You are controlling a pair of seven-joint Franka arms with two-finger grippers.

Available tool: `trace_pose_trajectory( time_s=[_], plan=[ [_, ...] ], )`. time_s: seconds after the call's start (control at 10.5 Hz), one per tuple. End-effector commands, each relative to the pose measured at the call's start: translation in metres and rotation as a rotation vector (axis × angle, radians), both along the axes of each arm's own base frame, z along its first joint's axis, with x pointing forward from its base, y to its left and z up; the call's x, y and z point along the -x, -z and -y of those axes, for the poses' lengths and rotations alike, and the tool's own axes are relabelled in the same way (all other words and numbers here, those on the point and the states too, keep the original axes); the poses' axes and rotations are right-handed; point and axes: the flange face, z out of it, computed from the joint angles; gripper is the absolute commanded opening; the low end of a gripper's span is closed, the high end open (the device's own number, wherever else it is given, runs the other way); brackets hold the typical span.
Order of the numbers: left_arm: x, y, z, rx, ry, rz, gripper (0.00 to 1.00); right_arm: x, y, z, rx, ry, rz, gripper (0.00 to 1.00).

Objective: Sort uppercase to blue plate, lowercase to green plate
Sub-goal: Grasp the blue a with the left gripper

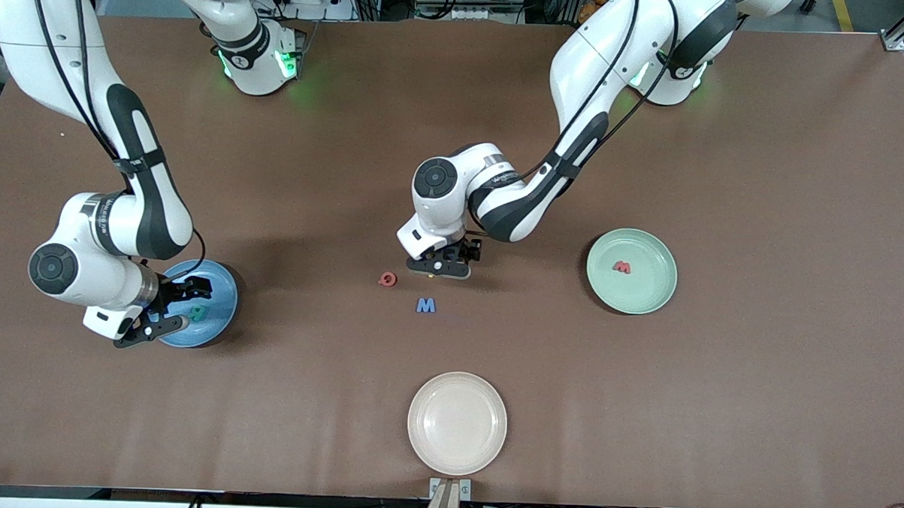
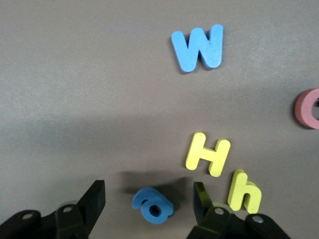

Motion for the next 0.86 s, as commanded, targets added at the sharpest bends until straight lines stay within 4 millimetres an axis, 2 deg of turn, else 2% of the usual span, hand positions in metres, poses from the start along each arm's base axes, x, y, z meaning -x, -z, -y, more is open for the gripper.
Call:
trace_pose_trajectory(
  time_s=[0.0, 0.38, 0.76],
  plan=[
    [0.0029, 0.0, -0.0052, -0.013, 0.002, -0.015, 0.78, -0.0002, 0.0007, 0.0009, -0.011, -0.003, -0.005, 1.0],
    [0.0051, -0.003, -0.0071, 0.008, -0.008, -0.044, 0.68, -0.0002, 0.0007, 0.0009, -0.011, -0.003, -0.005, 1.0],
    [0.0053, 0.0018, -0.0081, 0.007, -0.009, -0.052, 0.64, -0.0002, 0.0007, 0.0009, -0.011, -0.003, -0.005, 1.0]
  ],
)
